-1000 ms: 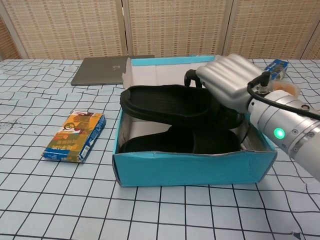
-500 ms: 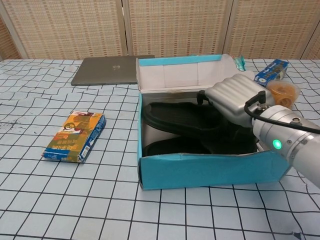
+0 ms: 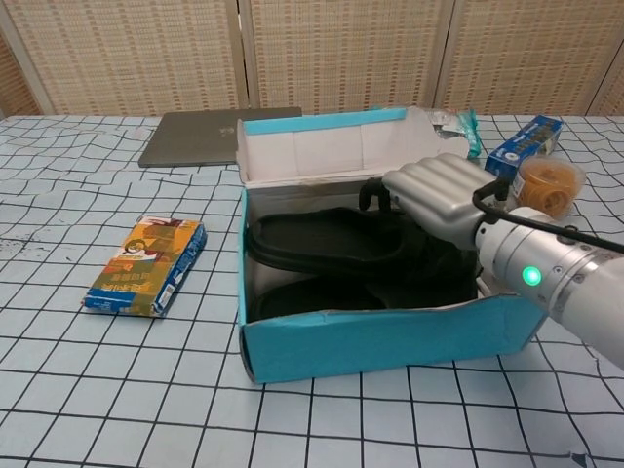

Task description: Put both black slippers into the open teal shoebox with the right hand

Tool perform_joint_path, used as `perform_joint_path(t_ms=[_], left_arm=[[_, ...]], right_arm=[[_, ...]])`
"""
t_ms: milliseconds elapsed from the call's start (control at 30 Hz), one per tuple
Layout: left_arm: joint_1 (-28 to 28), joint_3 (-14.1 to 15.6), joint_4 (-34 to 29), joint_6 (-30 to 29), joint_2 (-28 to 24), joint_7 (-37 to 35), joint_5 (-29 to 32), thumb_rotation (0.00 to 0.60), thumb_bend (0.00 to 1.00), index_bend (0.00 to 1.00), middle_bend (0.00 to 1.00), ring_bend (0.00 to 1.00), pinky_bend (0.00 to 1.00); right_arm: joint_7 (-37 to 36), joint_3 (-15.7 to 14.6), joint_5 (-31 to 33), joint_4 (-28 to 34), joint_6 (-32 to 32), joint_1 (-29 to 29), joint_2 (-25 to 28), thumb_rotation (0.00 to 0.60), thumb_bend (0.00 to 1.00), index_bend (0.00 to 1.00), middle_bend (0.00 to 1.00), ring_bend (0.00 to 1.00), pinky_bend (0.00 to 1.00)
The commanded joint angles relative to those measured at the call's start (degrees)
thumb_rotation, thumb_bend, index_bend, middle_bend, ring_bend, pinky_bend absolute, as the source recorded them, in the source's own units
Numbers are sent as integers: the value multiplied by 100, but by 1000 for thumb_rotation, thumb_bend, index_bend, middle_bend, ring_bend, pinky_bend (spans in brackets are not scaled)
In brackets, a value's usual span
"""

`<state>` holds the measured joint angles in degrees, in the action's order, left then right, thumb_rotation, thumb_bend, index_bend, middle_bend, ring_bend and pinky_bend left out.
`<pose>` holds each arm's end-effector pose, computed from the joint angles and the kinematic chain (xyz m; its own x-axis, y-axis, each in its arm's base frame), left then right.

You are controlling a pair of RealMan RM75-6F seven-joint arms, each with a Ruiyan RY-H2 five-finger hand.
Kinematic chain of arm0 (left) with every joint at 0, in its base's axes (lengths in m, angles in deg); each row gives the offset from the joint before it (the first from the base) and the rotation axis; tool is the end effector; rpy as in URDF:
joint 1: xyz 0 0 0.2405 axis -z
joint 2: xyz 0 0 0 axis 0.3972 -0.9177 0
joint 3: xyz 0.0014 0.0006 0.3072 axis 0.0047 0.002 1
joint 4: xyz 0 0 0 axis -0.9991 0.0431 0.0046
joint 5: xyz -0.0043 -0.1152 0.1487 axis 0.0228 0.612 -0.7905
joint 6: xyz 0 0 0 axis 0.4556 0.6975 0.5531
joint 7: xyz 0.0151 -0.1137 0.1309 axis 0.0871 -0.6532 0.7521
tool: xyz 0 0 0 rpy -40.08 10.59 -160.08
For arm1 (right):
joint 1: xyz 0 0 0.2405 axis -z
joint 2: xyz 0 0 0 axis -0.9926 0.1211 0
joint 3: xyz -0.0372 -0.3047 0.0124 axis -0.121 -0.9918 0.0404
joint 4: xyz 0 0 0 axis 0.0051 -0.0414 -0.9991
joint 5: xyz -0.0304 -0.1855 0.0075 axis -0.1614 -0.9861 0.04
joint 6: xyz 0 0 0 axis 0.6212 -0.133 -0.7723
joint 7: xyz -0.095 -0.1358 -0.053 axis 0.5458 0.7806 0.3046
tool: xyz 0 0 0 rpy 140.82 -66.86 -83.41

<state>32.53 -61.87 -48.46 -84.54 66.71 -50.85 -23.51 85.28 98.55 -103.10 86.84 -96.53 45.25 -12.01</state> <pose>-0.3609 0.2209 0.1585 0.4464 0.1860 0.8753 0.8947 -0.1122 -0.4324 -0.1524 -0.3475 -0.0568 0.6125 -0.1298 0.7798 -0.7451 -0.4244 0.5146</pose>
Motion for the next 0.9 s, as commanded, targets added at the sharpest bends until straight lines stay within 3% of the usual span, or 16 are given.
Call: perform_joint_path(t_ms=[33, 133, 400, 600, 767, 900], left_arm=[[1, 5, 8, 0, 4, 26, -7, 600, 471, 409, 377, 420, 600], [4, 3, -1, 15, 10, 22, 6, 600, 471, 409, 377, 420, 600], [11, 9, 8, 36, 24, 54, 9, 600, 471, 409, 377, 420, 600], [1, 14, -5, -3, 13, 30, -21, 600, 470, 409, 377, 420, 600], [8, 7, 33, 34, 40, 54, 17, 600, 471, 409, 378, 420, 600], [19, 28, 33, 81, 56, 132, 19, 600, 471, 409, 378, 420, 600]], right_arm=[[-781, 11, -365, 617, 276, 3, 504, 600, 0, 281, 261, 41, 178], [-1160, 9, -576, 915, 285, 31, 766, 600, 0, 230, 237, 20, 141], [-1694, -2, -795, 1262, 197, 108, 1108, 600, 0, 231, 236, 20, 119], [-2100, -138, -1153, 1266, -18, 255, 1242, 600, 0, 316, 235, 28, 150], [-2531, -242, -1736, 835, -278, 311, 1123, 600, 17, 451, 344, 159, 287], [-3047, -196, -1893, 530, -104, 148, 834, 600, 133, 573, 479, 308, 406]])
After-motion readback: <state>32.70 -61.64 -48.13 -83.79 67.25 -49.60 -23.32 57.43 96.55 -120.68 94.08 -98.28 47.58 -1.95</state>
